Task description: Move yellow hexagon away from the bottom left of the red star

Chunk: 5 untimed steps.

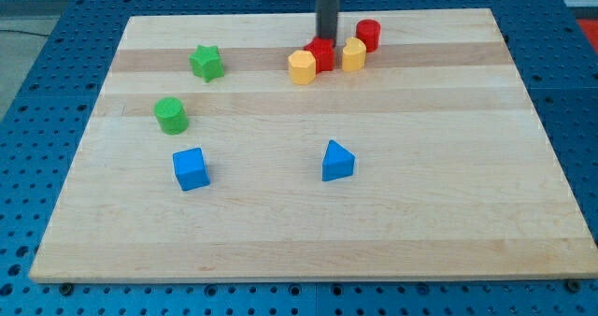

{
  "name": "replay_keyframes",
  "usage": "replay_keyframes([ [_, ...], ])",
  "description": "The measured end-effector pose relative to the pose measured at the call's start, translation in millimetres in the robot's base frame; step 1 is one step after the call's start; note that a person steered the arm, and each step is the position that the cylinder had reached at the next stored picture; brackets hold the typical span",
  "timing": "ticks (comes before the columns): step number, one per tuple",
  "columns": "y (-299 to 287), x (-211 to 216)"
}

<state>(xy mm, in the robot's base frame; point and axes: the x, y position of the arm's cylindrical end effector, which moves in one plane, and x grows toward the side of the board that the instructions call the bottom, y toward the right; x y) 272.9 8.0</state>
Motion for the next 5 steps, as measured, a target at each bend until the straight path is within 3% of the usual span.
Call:
replay_keyframes([
  [1,-8,3],
  [2,-54,7],
  [5,-7,77],
])
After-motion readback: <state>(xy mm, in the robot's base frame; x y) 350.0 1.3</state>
